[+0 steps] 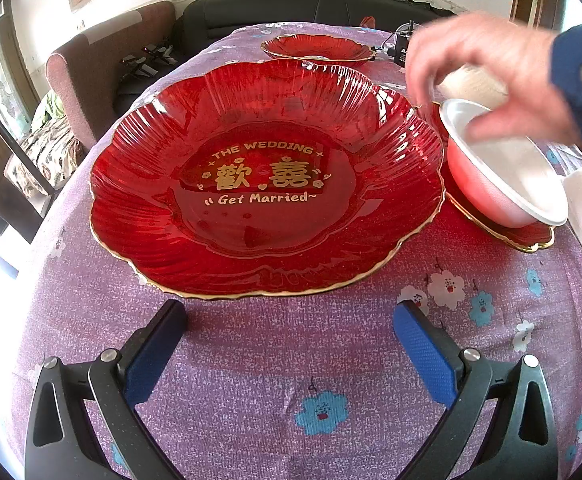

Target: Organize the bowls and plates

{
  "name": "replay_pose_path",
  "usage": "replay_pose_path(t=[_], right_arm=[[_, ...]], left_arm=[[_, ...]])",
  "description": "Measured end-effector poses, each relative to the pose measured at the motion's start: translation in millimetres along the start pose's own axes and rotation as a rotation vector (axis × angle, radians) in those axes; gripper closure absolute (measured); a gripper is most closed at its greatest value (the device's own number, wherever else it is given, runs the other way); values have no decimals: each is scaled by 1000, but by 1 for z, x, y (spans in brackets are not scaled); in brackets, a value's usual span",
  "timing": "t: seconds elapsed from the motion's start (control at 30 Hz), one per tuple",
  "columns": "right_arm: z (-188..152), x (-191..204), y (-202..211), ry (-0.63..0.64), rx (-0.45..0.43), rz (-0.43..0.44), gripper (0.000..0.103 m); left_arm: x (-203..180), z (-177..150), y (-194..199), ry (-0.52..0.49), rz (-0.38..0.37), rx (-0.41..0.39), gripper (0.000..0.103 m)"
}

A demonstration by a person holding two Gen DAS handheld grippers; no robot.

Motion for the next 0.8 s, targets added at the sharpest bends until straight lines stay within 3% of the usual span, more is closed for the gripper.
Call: replay_pose_path(t=[0.8], right_arm=[[1, 1, 0, 7, 4, -3, 1]], left_arm=[[0, 0, 0, 0, 0, 0, 0]])
Point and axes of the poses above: each gripper's, at about its wrist camera, not at the fingertips, and y roughly against the way its jaws point, x to its left, z to its top, the point moved 6 cm from there along -y, roughly the way its jaws point, and after that the axes turned 2 degrees about -y, right-handed, at the moved point
